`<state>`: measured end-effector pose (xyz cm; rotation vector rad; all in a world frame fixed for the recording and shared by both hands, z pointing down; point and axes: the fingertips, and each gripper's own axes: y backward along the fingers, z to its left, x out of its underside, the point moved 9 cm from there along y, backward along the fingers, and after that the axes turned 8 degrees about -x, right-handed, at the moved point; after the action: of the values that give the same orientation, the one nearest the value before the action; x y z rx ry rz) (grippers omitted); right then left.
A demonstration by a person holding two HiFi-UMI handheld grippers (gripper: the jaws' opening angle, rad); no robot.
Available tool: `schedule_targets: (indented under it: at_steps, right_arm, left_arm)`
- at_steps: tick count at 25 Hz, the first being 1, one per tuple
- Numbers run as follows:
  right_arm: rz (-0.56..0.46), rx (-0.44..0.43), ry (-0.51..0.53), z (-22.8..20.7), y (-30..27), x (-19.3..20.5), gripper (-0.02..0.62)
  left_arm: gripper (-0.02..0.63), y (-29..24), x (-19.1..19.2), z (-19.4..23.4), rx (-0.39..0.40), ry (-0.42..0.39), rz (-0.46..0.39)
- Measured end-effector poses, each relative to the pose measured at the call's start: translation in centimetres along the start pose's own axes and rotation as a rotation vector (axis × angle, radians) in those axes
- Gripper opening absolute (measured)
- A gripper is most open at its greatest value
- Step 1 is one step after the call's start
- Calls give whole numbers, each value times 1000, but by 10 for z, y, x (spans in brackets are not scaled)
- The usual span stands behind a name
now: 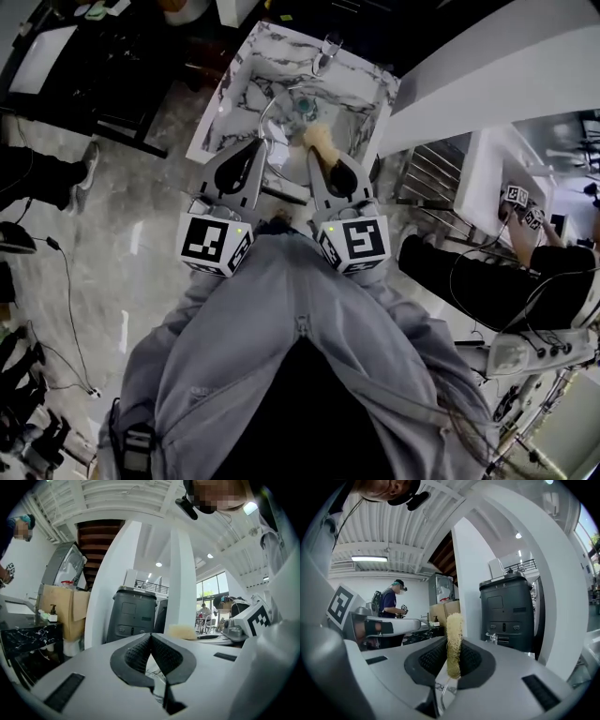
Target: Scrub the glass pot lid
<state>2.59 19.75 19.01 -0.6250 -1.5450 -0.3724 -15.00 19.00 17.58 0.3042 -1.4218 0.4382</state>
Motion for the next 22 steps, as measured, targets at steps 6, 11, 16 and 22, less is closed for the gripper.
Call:
schedule_targets:
  at_steps: [6, 11, 16, 22]
  right_arm:
    - [-27, 73, -51, -26, 13, -1, 55]
    - [-54, 144, -87, -47, 16, 0, 55]
    - [-41, 207, -104, -67, 4, 2, 55]
    - [-18, 256, -144, -74, -24, 2, 54]
  left_arm:
    - [15, -32, -4, -8, 78, -35, 26]
    - [15, -59, -1, -12, 115, -68, 55]
    - [15, -88, -6, -7, 160, -96, 63]
    - [15, -119, -6, 16, 220, -104, 114]
